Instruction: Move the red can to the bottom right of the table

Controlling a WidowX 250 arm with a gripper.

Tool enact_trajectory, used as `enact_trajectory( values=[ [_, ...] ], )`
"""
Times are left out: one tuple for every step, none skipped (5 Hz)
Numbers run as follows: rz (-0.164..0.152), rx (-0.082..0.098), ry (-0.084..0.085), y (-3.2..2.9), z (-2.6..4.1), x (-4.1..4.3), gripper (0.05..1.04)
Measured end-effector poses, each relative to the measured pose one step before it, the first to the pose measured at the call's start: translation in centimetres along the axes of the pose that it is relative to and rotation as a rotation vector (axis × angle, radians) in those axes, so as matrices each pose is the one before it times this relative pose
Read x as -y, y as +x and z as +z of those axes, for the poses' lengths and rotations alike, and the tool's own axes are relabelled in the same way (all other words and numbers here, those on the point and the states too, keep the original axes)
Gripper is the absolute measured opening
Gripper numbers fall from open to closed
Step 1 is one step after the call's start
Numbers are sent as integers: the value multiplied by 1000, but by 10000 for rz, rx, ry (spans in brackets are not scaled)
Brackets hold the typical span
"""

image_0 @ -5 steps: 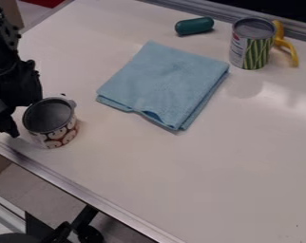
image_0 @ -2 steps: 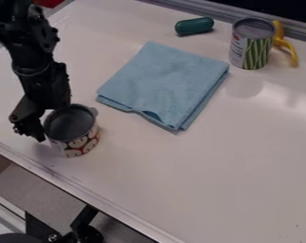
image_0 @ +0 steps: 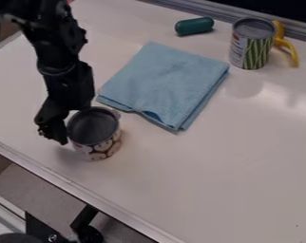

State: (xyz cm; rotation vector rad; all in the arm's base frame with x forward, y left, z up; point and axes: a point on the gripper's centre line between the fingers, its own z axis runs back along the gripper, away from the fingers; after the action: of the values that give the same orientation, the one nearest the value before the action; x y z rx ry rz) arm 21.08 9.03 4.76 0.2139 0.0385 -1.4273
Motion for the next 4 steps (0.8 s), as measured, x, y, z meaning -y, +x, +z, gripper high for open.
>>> enact_trajectory(
  values=[
    [282, 35, -26, 3093, -104, 309, 1000],
    [113, -18, 159, 2640, 158, 113, 1000],
    [266, 265, -37, 2102, 247, 374, 1000],
    [188, 80, -91, 2078, 346, 716, 1000]
  ],
)
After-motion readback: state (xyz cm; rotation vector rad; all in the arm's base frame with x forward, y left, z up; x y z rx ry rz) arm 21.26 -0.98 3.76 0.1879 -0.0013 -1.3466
